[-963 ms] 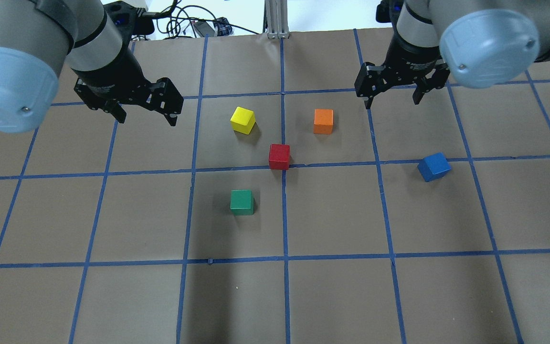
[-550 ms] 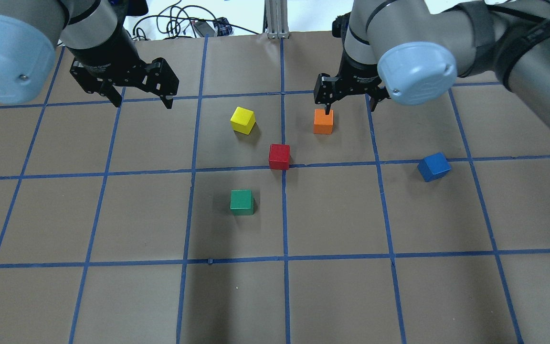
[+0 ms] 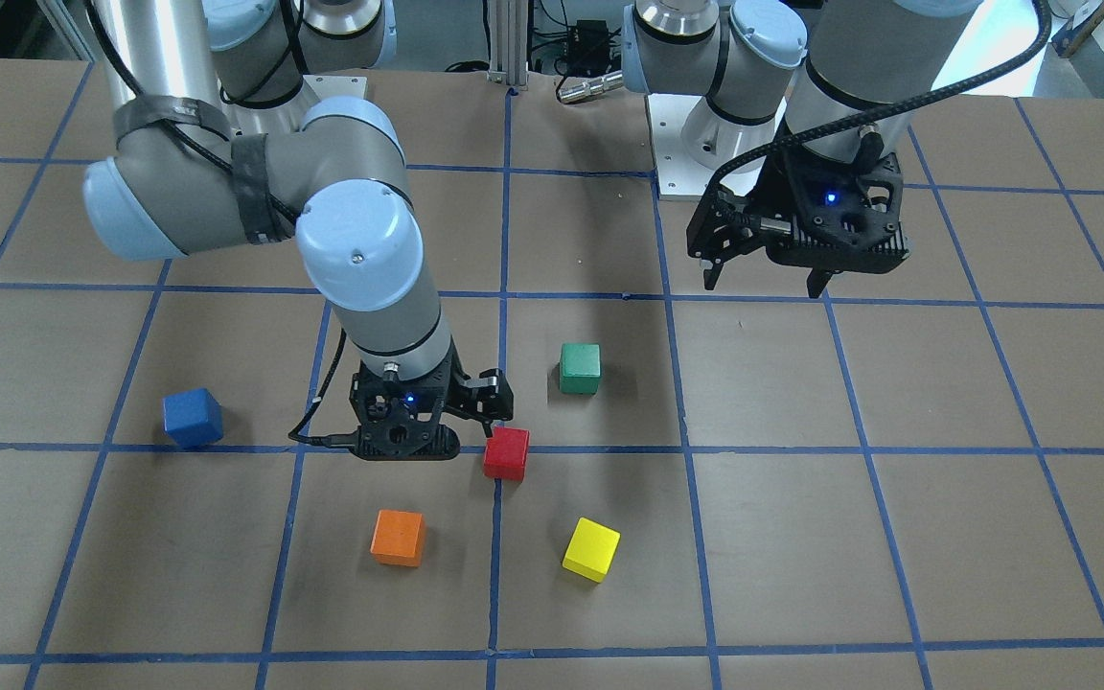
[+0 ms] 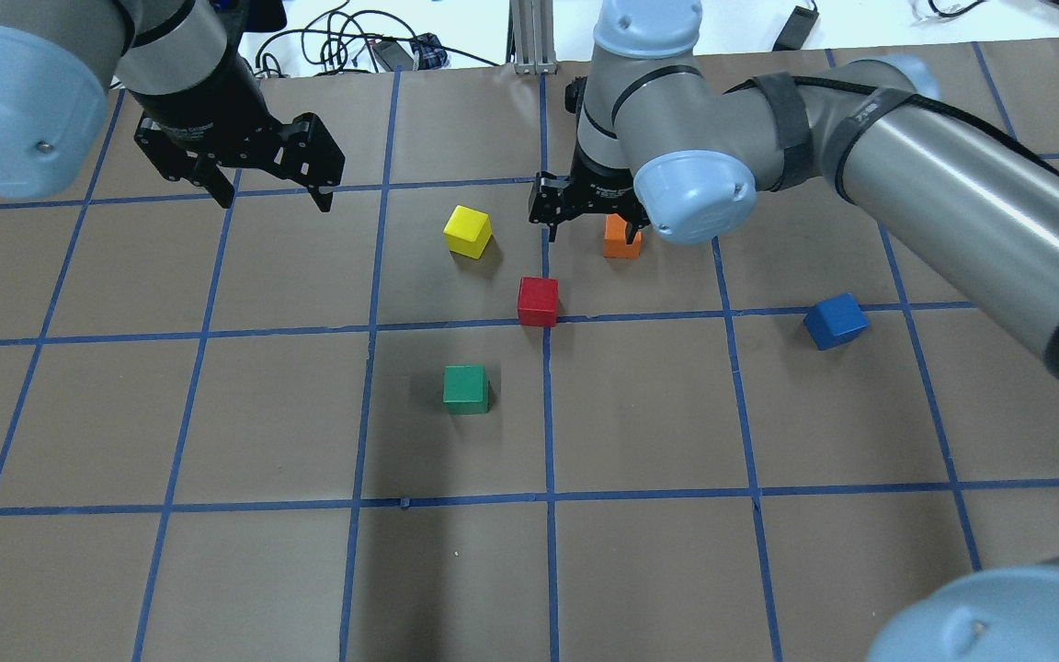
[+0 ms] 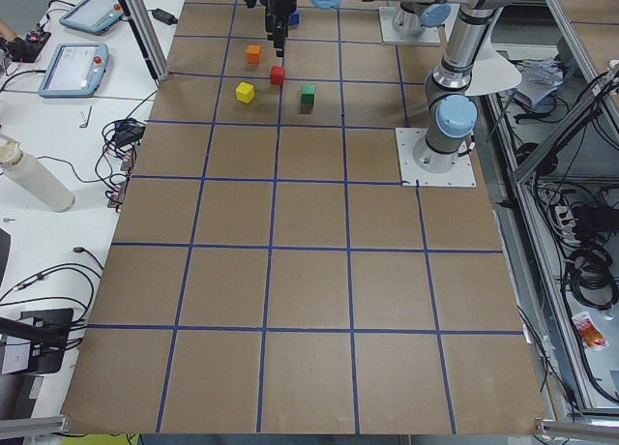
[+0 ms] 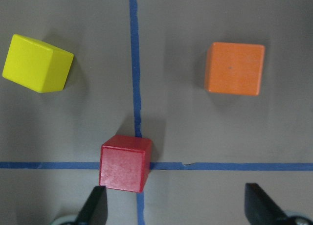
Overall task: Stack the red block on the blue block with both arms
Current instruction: 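Reach the right gripper to the red cube and grasp it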
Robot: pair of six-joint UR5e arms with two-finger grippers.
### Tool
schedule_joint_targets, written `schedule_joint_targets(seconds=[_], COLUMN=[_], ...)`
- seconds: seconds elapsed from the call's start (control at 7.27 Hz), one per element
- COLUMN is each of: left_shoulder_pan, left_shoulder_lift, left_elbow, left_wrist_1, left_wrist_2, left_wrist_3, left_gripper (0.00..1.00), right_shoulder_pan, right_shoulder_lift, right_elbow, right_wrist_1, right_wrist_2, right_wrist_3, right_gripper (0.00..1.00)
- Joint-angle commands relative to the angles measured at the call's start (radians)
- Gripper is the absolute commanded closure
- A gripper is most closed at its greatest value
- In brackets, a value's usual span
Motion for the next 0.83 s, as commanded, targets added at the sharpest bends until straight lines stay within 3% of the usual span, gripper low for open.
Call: schedule_joint_targets(seconds=[0.0, 0.69], left_shoulder_pan=[-0.001, -0.001], left_shoulder_lift=[-0.001, -0.001], left_elbow=[-0.001, 0.0], left_wrist_1=[-0.001, 0.001], left_wrist_2=[0.0, -0.001], left_wrist_3=[0.001, 0.001], left_gripper=[0.0, 0.0], right_shoulder_pan=[0.058, 0.096], right_shoulder_lift=[0.073, 0.176], right_elbow=[-0.013, -0.034], right_wrist_1=[-0.051, -0.049], right_wrist_2=[-0.001, 0.002], right_wrist_3=[0.095, 0.129], right_gripper=[0.0, 0.0])
